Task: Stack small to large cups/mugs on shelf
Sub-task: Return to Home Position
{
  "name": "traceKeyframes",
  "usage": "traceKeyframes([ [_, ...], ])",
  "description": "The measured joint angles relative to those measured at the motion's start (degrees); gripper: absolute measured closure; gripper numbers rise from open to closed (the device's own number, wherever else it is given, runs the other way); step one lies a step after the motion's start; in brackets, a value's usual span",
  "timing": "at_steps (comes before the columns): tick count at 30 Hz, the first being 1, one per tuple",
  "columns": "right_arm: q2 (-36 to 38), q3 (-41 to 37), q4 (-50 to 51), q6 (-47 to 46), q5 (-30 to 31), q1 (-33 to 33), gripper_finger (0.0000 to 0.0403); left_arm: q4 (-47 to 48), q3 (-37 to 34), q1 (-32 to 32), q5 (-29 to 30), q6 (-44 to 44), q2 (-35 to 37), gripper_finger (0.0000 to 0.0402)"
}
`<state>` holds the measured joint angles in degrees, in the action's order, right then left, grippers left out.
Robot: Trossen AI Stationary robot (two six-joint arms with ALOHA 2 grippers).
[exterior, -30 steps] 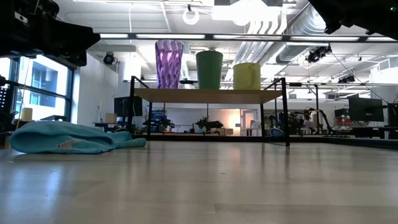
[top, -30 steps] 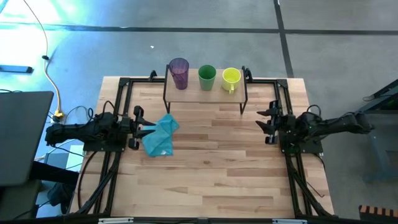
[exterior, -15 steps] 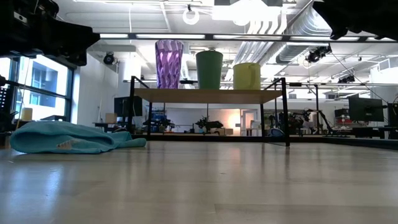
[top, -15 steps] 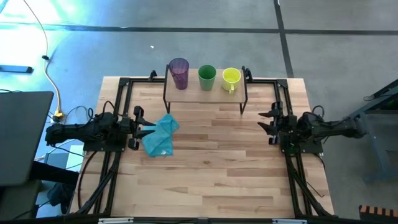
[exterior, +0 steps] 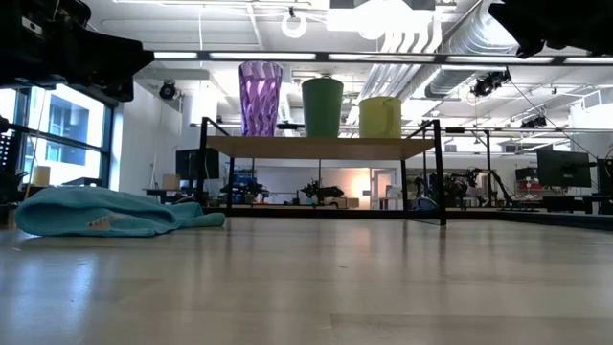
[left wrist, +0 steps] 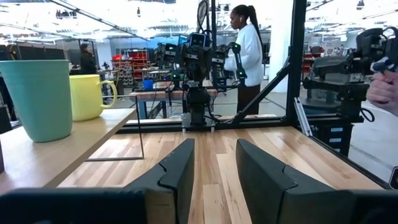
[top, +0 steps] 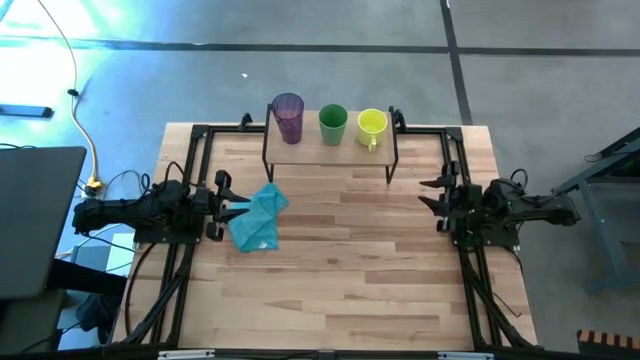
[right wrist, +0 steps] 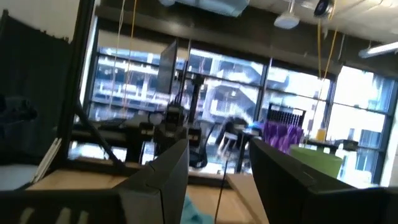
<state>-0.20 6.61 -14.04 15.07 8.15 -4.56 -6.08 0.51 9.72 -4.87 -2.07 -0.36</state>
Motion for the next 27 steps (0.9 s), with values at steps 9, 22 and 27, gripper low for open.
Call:
traceKeyframes([
  [9,0.0,5.9,17.4,-6.4,-3.0,0.0,0.024,-0.2,0.0,0.0,0.0,0.0,0.0,0.0293],
  [22,0.0,-2.1,5.6,-5.1,-4.2,0.0,0.024,-1.6,0.0,0.0,-0.1,0.7,0.0,0.0293],
  [27,0.0,-2.8,4.3,-5.2,-5.7,0.0,0.024,-1.6,0.0,0.0,-0.2,0.8,0.0,0.0293],
])
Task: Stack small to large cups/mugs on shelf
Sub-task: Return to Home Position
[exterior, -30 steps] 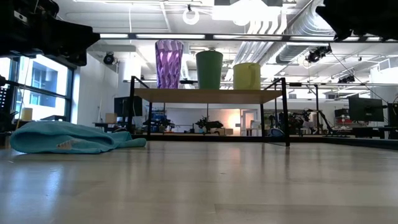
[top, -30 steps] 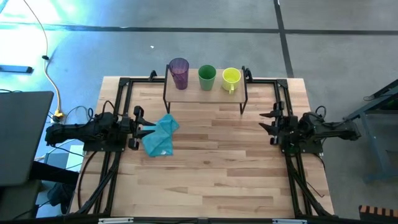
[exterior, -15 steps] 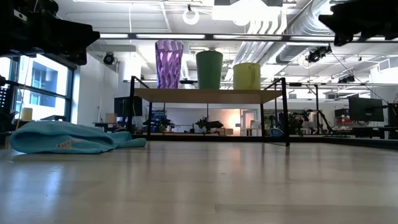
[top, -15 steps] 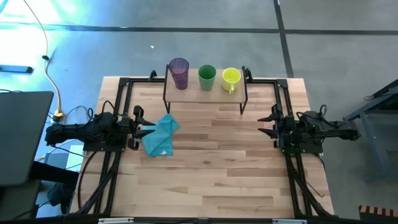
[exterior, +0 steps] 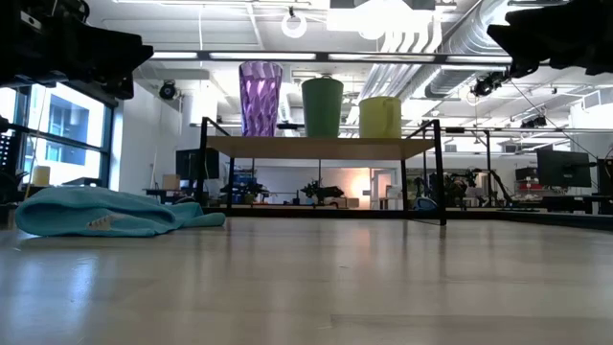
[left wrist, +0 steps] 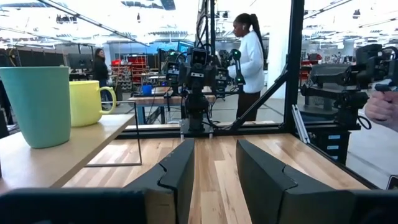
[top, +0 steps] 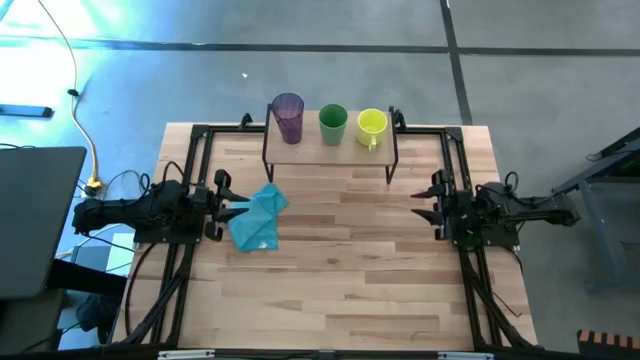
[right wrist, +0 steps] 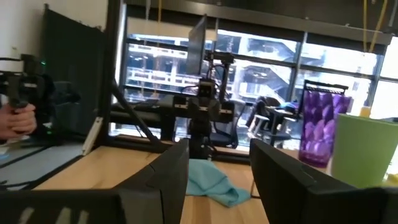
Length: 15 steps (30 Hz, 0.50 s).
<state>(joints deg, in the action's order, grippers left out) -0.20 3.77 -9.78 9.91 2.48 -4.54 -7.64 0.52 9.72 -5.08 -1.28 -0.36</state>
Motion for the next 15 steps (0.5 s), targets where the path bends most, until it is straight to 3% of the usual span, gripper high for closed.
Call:
traceKeyframes([
  [8,0.0,0.0,0.7,-1.6,-4.5,0.0,0.024,0.0,0.0,0.0,0.0,0.0,0.0,0.0293],
  [15,0.0,0.0,2.6,-3.9,-1.4,0.0,0.024,0.0,0.0,0.0,0.0,0.0,0.0,0.0293],
])
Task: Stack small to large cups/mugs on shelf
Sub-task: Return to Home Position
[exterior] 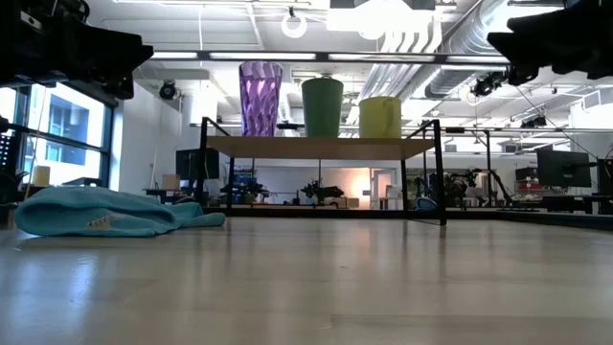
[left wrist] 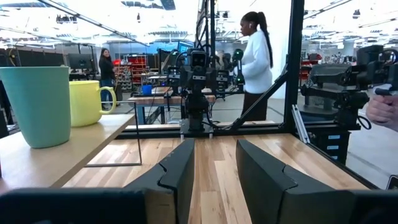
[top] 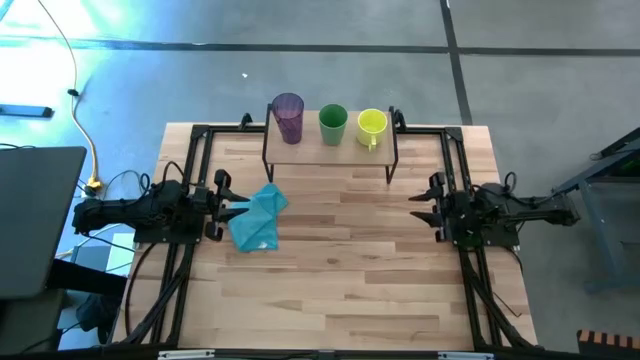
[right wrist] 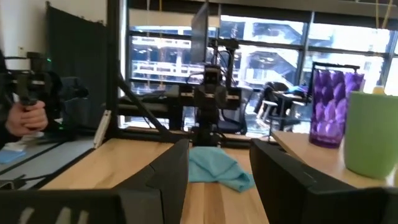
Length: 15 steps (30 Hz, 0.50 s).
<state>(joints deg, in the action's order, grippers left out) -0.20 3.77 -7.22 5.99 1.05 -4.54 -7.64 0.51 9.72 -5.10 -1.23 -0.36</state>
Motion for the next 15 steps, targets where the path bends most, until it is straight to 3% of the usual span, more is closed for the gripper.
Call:
traceKeyframes([
  [15,0.0,-3.2,3.6,-2.5,6.2,0.0,0.024,0.0,0.0,0.0,0.0,0.0,0.0,0.0293],
])
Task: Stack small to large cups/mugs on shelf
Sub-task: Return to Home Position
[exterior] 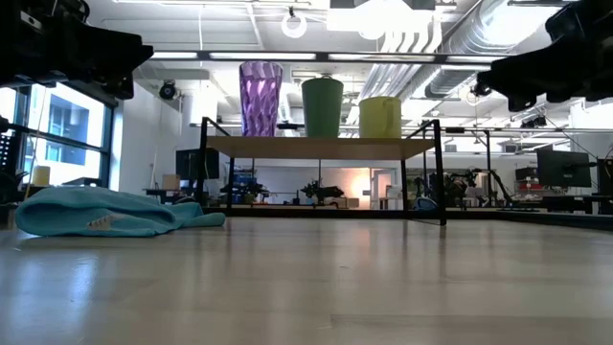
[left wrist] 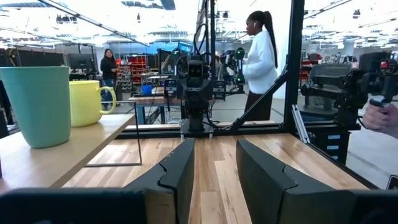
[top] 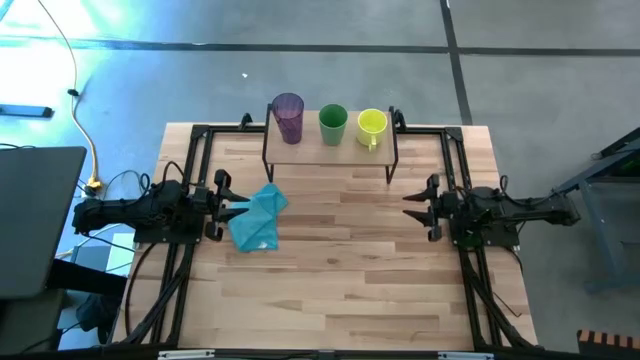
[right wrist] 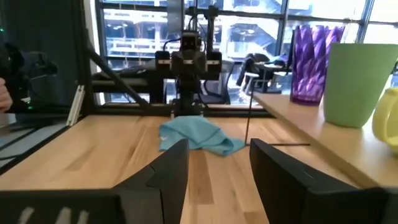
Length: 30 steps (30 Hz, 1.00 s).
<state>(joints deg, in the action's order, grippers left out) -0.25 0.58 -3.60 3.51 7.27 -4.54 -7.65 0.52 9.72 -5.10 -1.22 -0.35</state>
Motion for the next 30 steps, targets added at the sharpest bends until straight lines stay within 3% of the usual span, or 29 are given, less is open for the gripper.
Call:
traceKeyframes([
  [19,-0.6,0.0,1.7,2.8,-0.3,0.0,0.024,0.3,0.0,0.0,-1.5,-1.5,0.0,0.0293],
  [30,-2.6,0.0,1.7,1.3,-0.8,0.0,0.024,5.9,0.0,0.0,-1.7,-1.3,0.0,0.0293],
])
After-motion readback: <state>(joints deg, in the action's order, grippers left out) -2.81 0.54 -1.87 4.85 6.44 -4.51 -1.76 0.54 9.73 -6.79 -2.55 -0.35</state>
